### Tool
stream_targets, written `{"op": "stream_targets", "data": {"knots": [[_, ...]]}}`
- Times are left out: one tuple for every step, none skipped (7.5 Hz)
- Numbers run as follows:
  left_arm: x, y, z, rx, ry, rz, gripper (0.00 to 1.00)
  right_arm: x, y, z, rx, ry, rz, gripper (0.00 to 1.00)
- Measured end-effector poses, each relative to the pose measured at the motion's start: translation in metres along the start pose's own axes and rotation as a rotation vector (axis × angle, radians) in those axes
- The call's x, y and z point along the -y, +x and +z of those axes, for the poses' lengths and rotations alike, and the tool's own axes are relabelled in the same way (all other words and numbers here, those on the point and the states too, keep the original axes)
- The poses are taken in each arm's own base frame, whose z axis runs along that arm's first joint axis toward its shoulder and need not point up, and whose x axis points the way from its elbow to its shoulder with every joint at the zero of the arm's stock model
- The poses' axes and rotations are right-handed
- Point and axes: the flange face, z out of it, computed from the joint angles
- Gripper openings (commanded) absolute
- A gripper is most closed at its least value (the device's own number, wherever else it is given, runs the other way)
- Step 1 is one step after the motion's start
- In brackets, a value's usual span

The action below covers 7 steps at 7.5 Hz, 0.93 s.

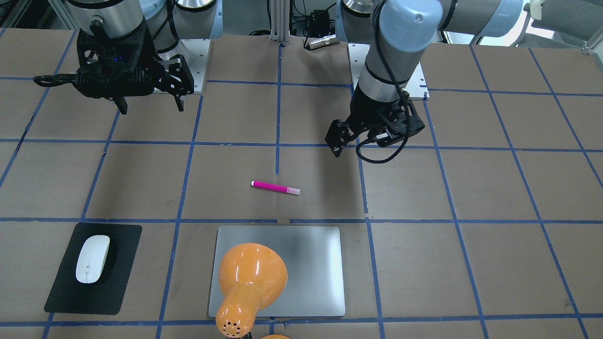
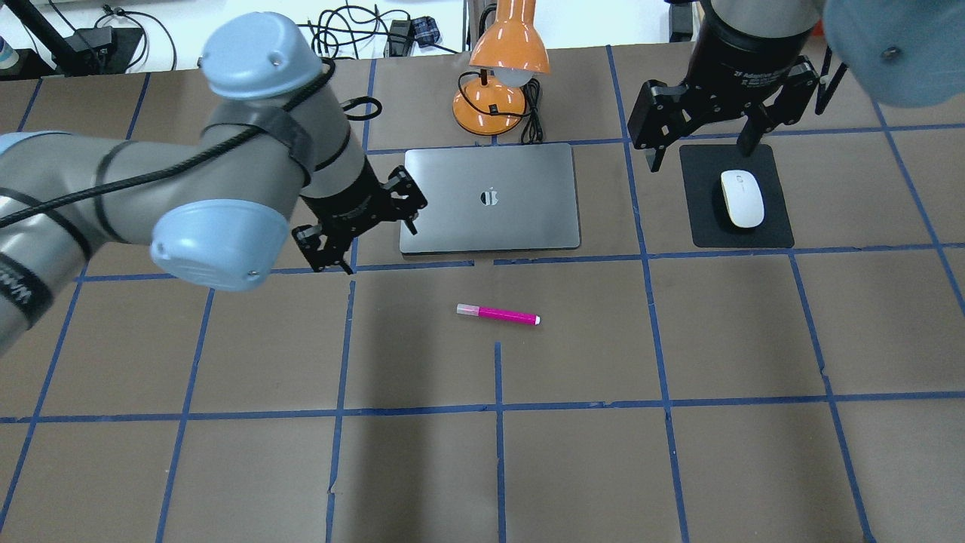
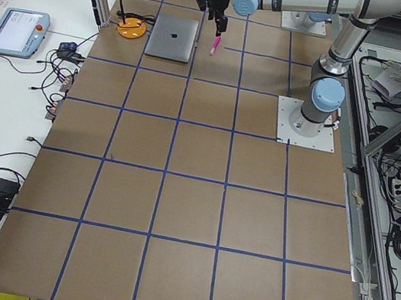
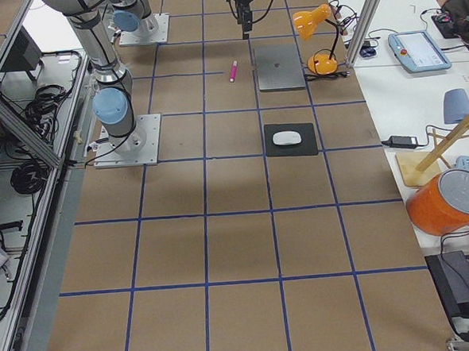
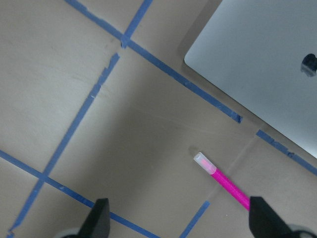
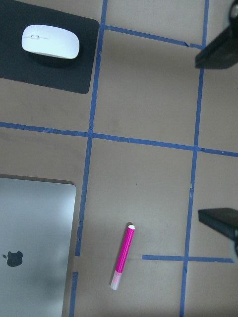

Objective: Place pen and mouse around notebook

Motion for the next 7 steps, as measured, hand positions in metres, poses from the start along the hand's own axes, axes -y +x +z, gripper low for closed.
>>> {"op": "stream_targets", "data": {"knots": [[0.008,-0.020,-0.020,0.000,0.005,0.123,1.00,0.006,-0.003,0.007,0.005,-0.012,0.010,1.00],[0.016,-0.030,-0.039,0.004,0.001,0.224,1.00,0.012,-0.003,0.014,0.005,-0.025,0.028,1.00],[0.023,-0.031,-0.056,0.005,-0.001,0.288,1.00,0.015,-0.002,0.018,-0.001,-0.032,0.041,1.00],[0.027,-0.029,-0.067,0.007,-0.009,0.330,1.00,0.015,0.002,0.021,-0.005,-0.035,0.049,1.00],[0.027,-0.028,-0.070,0.010,-0.019,0.353,1.00,0.014,0.005,0.023,-0.007,-0.040,0.058,1.00],[0.024,-0.029,-0.073,0.013,-0.023,0.364,1.00,0.014,0.006,0.024,-0.008,-0.044,0.067,1.00],[0.020,-0.031,-0.074,0.024,-0.021,0.371,1.00,0.014,0.007,0.025,-0.008,-0.046,0.071,1.00]]}}
